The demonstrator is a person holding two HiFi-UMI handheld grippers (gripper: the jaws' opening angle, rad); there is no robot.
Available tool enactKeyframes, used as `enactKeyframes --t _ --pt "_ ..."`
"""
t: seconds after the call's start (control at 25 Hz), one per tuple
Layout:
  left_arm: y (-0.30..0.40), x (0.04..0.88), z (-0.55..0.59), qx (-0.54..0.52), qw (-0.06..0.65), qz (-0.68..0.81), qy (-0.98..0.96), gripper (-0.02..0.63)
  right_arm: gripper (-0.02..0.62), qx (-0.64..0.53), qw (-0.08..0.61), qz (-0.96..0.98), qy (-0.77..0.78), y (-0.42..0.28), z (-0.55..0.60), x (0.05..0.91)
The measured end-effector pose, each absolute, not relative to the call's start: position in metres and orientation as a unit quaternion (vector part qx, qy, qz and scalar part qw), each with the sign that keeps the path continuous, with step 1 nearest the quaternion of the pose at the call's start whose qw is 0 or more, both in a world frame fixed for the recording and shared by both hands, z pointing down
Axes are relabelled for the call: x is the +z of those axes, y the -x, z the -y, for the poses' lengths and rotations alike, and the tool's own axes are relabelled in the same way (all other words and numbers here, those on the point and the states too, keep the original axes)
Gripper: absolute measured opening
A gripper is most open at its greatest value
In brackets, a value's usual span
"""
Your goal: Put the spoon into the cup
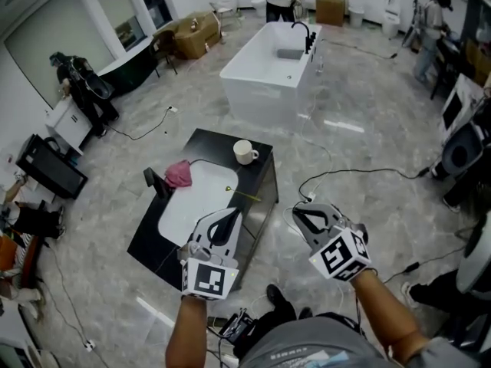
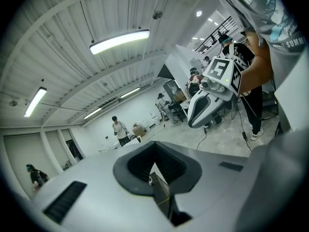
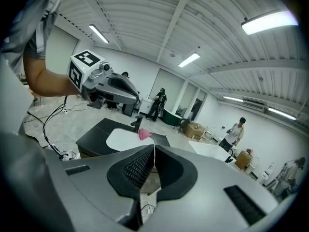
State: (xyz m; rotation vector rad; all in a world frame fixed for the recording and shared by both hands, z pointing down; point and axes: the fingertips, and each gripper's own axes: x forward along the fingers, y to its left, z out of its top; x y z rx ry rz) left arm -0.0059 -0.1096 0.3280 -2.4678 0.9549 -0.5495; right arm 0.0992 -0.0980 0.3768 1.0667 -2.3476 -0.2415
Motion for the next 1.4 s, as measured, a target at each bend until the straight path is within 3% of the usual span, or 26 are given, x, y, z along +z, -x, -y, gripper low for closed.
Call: enactKeyframes --t 0.6,1.4 --pt "0.049 0.337 0.201 -0.164 0.198 -0.349 0.901 0.002 0.031 -0.087 0.295 0.861 -0.404 -0.059 0.184 0.381" --pt "0.080 0.391 0.266 -0.212 0.141 -0.405 0.878 0.002 0.032 -0.035 0.301 0.893 -0.332 -0.029 0.279 0.463"
